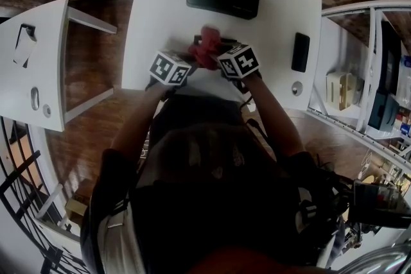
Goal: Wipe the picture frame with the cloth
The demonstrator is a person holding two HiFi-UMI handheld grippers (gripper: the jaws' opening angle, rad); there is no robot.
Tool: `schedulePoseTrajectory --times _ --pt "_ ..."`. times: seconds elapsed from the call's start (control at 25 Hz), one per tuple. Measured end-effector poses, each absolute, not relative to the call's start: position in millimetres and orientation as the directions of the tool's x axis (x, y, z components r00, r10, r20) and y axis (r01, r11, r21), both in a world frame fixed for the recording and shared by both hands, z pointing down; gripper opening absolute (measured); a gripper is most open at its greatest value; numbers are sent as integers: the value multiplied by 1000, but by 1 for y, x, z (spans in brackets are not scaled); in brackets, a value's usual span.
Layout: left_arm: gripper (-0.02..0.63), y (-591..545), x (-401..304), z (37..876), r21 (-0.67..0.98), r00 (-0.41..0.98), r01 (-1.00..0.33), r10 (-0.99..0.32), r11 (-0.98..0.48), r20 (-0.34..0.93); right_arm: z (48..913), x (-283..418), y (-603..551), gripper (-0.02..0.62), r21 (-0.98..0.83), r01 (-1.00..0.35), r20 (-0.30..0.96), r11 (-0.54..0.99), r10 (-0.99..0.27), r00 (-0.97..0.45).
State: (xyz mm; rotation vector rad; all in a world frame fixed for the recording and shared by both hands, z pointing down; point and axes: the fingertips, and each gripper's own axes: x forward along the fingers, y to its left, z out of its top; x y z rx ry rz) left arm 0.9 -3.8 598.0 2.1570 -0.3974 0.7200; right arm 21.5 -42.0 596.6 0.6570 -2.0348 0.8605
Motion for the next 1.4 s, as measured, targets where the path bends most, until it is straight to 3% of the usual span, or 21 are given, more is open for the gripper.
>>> schedulePoseTrajectory --times 1.4 --pt "2 -4 2 597 627 796 -494 -22 -603 605 597 76 -42 84 -368 -772 818 518 -214 -534"
